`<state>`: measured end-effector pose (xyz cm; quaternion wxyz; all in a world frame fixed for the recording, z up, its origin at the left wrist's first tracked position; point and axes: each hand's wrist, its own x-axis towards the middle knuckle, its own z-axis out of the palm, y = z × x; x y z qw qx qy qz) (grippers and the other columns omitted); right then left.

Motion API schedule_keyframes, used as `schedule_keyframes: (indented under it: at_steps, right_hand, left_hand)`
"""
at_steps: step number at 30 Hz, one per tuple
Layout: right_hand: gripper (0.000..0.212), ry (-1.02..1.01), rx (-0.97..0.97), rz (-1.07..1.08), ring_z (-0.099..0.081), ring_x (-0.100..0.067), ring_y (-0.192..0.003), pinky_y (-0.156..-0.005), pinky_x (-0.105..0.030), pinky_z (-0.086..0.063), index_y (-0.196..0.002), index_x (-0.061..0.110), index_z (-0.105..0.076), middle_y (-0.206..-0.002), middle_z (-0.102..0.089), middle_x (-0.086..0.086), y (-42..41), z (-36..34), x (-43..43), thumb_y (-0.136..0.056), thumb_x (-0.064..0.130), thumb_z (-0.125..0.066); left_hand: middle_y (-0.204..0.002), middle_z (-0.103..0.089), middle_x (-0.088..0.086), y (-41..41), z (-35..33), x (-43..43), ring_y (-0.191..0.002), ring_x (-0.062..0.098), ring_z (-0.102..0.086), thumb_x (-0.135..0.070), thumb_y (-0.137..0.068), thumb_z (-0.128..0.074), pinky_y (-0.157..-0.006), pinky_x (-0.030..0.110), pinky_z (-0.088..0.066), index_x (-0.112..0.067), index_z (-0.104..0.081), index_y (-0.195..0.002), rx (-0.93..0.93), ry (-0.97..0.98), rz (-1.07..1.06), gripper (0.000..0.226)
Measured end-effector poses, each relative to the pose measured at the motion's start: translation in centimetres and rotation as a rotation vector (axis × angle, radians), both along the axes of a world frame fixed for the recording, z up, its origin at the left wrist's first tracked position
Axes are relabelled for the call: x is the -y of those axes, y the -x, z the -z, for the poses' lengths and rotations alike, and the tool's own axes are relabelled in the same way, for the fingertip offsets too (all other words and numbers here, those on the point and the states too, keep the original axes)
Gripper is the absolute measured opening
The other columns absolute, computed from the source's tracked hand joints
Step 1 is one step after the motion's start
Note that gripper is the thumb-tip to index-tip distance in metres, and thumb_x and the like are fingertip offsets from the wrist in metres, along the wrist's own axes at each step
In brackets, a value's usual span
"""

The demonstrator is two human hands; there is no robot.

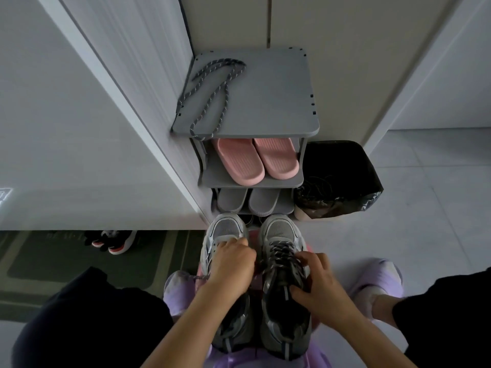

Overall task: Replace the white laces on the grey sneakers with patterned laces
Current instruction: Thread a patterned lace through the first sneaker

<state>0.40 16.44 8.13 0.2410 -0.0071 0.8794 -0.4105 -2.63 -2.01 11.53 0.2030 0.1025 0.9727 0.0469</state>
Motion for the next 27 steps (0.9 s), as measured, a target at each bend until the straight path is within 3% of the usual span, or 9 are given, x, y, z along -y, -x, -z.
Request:
schedule_keyframes:
  at_steps: [3,5,8,11,15,18,20,23,27]
  right_hand:
    - [0.061,-0.023,0.002,-0.010,-0.053,-0.019,-0.096,-0.083,-0.023,-0.047,-0.128,0.021,-0.037,-0.121,-0.031,0.000,-0.2,0.0,0.0,-0.076,0.019,-0.067]
    - [0.061,-0.059,-0.104,-0.025,-0.053,-0.020,-0.102,-0.082,-0.022,-0.046,-0.128,0.025,-0.037,-0.122,-0.031,0.002,-0.5,-0.4,0.3,-0.075,0.021,-0.068]
    - [0.054,-0.135,-0.430,-0.086,-0.056,-0.019,-0.093,-0.074,-0.021,-0.043,-0.112,0.030,-0.048,-0.112,-0.039,0.002,-0.4,-0.6,1.4,-0.066,0.022,-0.075]
    - [0.034,-0.205,-0.487,-0.126,-0.058,-0.019,-0.080,-0.064,-0.022,-0.047,-0.088,0.023,-0.062,-0.093,-0.048,0.000,0.2,-0.9,2.4,-0.059,0.018,-0.079]
    - [0.013,-0.129,-0.387,-0.080,-0.049,-0.012,-0.081,-0.069,-0.017,-0.037,-0.086,0.017,-0.066,-0.088,-0.039,0.012,0.7,-0.8,2.4,-0.074,0.016,-0.068]
    - [0.014,-0.010,-0.347,-0.097,-0.049,-0.004,-0.075,-0.067,-0.003,-0.034,-0.083,0.028,-0.061,-0.088,-0.037,0.021,0.3,-0.8,1.6,-0.070,0.024,-0.061]
    - [0.018,-0.004,-0.341,-0.155,-0.048,-0.002,-0.076,-0.068,-0.003,-0.035,-0.084,0.032,-0.055,-0.088,-0.037,0.020,0.0,-0.7,1.0,-0.067,0.033,-0.052]
    - [0.019,-0.065,-0.379,-0.204,-0.048,-0.009,-0.079,-0.071,-0.007,-0.033,-0.079,0.028,-0.057,-0.090,-0.040,0.010,-0.4,-0.8,0.3,-0.066,0.035,-0.046]
    - [0.022,-0.188,-0.484,-0.188,-0.054,-0.013,-0.069,-0.064,-0.018,-0.038,-0.069,0.021,-0.061,-0.081,-0.048,0.004,-0.7,-1.3,1.0,-0.075,0.039,-0.049]
  left_hand:
    - [-0.103,-0.059,0.000,0.4,-0.8,1.2,-0.092,0.019,-0.059,-0.022,-0.095,-0.043,-0.081,0.032,-0.050,-0.017,-0.059,-0.102,-0.121,-0.096,-0.182,0.018]
    - [-0.096,-0.060,-0.003,0.8,-2.0,2.6,-0.077,0.014,-0.058,-0.024,-0.096,-0.041,-0.068,0.029,-0.049,-0.017,-0.055,-0.100,-0.242,-0.179,-0.309,0.016]
    - [-0.084,-0.062,-0.002,1.0,-3.1,4.0,-0.070,0.012,-0.056,-0.023,-0.095,-0.049,-0.065,0.027,-0.045,-0.014,-0.060,-0.096,-0.171,-0.365,-0.385,0.014]
    - [-0.067,-0.061,-0.005,0.8,-3.6,3.5,-0.055,0.010,-0.057,-0.025,-0.095,-0.048,-0.061,0.028,-0.049,-0.027,-0.051,-0.082,-0.126,-0.585,-0.432,0.014]
    - [-0.075,-0.065,-0.002,0.6,-2.5,2.4,-0.055,0.009,-0.059,-0.025,-0.095,-0.046,-0.059,0.026,-0.050,-0.023,-0.045,-0.086,-0.140,-0.698,-0.494,0.009]
    - [-0.077,-0.062,-0.004,0.3,-1.4,2.1,-0.062,0.007,-0.059,-0.014,-0.086,-0.062,-0.069,0.025,-0.048,-0.020,-0.050,-0.086,0.007,-0.756,-0.518,0.013]
    - [-0.076,-0.061,-0.006,-0.2,-0.8,1.8,-0.067,0.005,-0.057,-0.008,-0.082,-0.066,-0.073,0.020,-0.047,-0.025,-0.055,-0.082,0.095,-0.809,-0.546,0.020]
    - [-0.074,-0.062,-0.003,-0.6,-0.7,1.2,-0.064,0.004,-0.058,-0.008,-0.088,-0.058,-0.062,0.013,-0.045,-0.021,-0.058,-0.079,0.118,-0.865,-0.600,0.016]
    - [-0.075,-0.066,0.003,-0.5,-1.3,0.2,-0.058,0.016,-0.063,-0.013,-0.098,-0.042,-0.046,0.018,-0.042,-0.016,-0.046,-0.084,0.062,-0.985,-0.647,0.014]
